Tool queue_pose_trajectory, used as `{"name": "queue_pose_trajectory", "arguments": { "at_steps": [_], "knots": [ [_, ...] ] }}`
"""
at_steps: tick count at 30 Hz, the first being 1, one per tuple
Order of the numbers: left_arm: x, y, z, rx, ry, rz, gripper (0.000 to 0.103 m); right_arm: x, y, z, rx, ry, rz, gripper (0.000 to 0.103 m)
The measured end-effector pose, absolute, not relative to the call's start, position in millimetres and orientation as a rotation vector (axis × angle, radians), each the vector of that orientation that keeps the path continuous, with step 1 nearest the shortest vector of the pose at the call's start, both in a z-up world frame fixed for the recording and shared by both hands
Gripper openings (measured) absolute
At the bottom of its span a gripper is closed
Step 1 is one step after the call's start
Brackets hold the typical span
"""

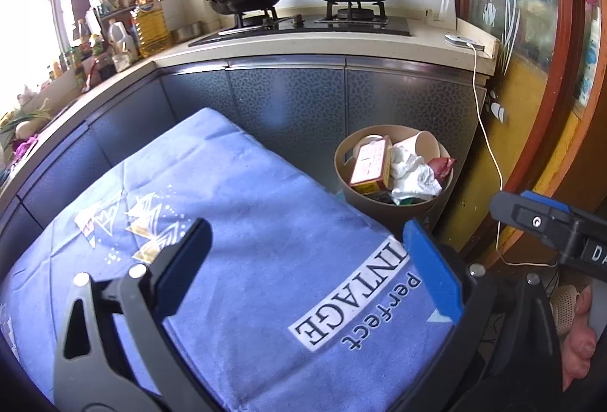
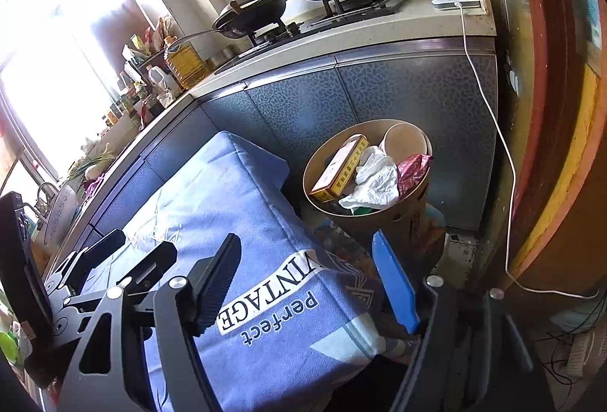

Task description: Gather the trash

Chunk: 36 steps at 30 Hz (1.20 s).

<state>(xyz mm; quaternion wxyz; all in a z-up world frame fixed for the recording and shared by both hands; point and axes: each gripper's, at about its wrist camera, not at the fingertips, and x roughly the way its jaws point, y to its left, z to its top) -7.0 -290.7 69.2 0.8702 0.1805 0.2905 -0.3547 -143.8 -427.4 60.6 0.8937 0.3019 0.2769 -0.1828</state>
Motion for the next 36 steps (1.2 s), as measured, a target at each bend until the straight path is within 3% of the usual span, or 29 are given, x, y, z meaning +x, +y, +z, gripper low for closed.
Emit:
{"name": "queue_pose_trajectory", "arguments": {
  "at_steps": [36],
  "knots": [
    [-5,-271,88,0.356,0.539,-0.664,0.097,-147,-417,80,0.612,0.551,-0.357,0.071]
  ]
}}
